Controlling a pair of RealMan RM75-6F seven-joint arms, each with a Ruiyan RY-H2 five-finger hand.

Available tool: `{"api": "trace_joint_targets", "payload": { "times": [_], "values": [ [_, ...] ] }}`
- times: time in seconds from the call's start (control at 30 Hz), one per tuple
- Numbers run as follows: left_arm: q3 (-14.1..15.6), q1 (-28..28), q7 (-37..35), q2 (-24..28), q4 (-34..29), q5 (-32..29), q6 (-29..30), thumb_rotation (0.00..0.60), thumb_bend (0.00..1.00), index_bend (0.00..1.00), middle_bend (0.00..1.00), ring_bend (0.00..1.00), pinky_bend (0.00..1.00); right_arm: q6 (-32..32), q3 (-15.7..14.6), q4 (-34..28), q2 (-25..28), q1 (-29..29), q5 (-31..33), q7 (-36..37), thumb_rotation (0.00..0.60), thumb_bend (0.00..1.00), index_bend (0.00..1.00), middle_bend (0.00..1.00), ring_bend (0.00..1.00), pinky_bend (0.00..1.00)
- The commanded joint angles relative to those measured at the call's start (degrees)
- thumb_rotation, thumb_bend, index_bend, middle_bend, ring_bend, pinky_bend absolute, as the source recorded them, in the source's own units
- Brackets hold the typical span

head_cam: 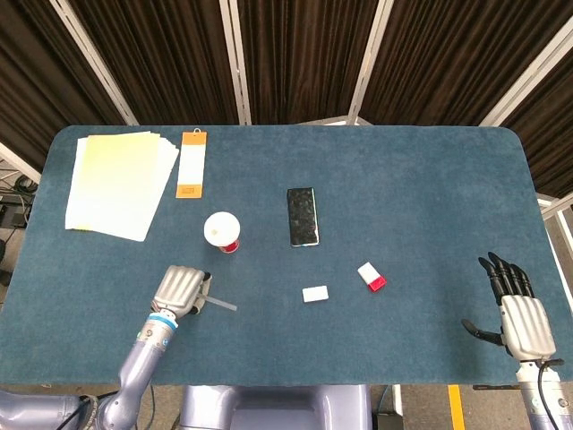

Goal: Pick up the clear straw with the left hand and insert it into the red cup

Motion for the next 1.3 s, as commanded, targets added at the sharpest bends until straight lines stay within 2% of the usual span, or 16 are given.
{"api": "trace_joint_targets", "payload": {
  "times": [0.03,0.27,0.4,0.63,0.73,0.8,1.03,1.3],
  "values": [
    [-2.26,0.81,-3.46,3.21,-2.65,1.53,1.47,0.6,0.41,0.59,1.0,0.93,0.77,-0.08,-0.02,-0.03,-0.02,0.02,0.03,-0.13,0.6,0.15,0.03,0.0,0.0,0.0],
    [-7.89,2.87,-15.41,9.43,-10.65,3.46,1.9,0.6,0.41,0.59,1.0,0.93,0.77,-0.1,0.03,-0.08,-0.21,0.02,0.22,-0.77,0.6,0.15,0.03,0.0,0.0,0.0],
    [-12.98,4.0,-26.16,10.23,-13.26,4.2,1.92,0.6,0.4,0.59,1.0,0.93,0.77,-0.14,0.06,-0.18,-0.32,0.03,0.29,-0.91,0.6,0.15,0.03,0.0,0.0,0.0],
    [-21.58,3.27,-40.85,9.58,-13.33,-1.33,-1.27,0.6,0.41,0.59,1.0,0.93,0.77,-0.73,0.17,-0.28,-0.14,0.18,0.77,-0.11,0.6,0.15,0.03,0.0,0.0,0.0],
    [-25.35,2.1,-47.42,8.88,-10.56,-4.65,-4.65,0.6,0.41,0.59,1.0,0.93,0.77,-1.22,0.27,-0.33,-0.06,0.32,1.17,0.34,0.6,0.15,0.03,0.0,0.0,0.0],
    [-26.81,1.55,-50.96,8.54,-8.58,-6.11,-6.98,0.6,0.41,0.59,1.0,0.93,0.77,-1.37,0.37,-0.38,-0.06,0.4,1.39,0.4,0.6,0.15,0.03,0.0,0.0,0.0],
    [-27.83,-1.31,-56.28,6.15,-1.45,-9.54,-12.08,0.6,0.41,0.59,1.0,0.93,0.77,-1.48,0.35,-0.76,0.05,0.34,1.63,0.32,0.6,0.15,0.03,0.0,0.0,0.0],
    [-26.13,-3.0,-57.29,3.89,1.71,-8.66,-13.02,0.6,0.41,0.59,1.0,0.93,0.77,-1.67,0.44,-0.9,0.3,0.35,1.86,0.84,0.6,0.15,0.03,0.0,0.0,0.0]
  ]
}}
